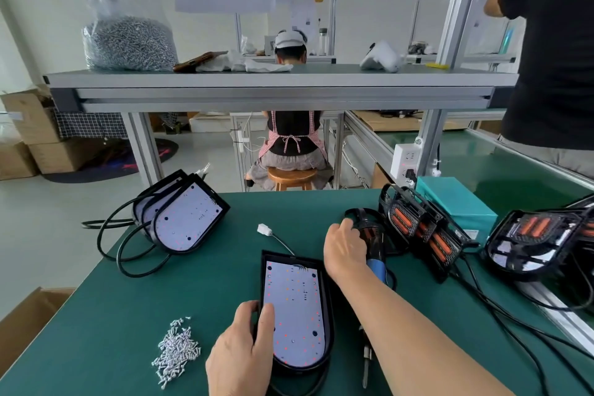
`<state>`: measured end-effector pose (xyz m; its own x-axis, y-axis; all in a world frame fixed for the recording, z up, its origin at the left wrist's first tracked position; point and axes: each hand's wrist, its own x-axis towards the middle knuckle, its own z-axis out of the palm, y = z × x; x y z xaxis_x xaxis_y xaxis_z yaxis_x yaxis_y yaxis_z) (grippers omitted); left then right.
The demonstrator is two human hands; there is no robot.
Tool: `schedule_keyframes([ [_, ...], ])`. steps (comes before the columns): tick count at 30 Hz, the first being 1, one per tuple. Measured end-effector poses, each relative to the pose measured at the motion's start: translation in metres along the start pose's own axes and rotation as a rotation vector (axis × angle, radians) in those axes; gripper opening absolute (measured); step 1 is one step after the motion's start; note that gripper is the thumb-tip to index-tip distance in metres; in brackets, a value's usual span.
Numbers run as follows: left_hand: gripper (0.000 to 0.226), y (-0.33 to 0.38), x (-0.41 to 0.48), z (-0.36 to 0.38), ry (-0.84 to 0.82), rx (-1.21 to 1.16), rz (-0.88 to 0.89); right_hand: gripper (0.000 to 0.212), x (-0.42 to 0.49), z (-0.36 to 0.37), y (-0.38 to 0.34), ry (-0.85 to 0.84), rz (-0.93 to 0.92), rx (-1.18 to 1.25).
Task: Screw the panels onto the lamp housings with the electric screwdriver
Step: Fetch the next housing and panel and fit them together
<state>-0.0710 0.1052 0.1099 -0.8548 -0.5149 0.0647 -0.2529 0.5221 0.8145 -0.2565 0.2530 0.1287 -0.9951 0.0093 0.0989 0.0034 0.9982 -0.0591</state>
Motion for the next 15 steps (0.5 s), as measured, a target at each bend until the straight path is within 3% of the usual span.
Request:
schedule_keyframes([
  [6, 0.022, 0.001, -0.001, 0.001, 0.009, -0.019, 0.003, 0.061, 0.011, 0.001, 0.007, -0.048, 0.046, 0.009],
  [11, 0.023, 0.001, -0.001, 0.000, -0.005, -0.024, 0.009, 0.053, 0.011, -0.002, 0.021, -0.021, 0.013, 0.063],
  [15, 0.028, 0.001, -0.002, -0.001, -0.026, 0.002, 0.013, 0.035, 0.001, -0.003, 0.026, 0.101, -0.053, 0.170],
])
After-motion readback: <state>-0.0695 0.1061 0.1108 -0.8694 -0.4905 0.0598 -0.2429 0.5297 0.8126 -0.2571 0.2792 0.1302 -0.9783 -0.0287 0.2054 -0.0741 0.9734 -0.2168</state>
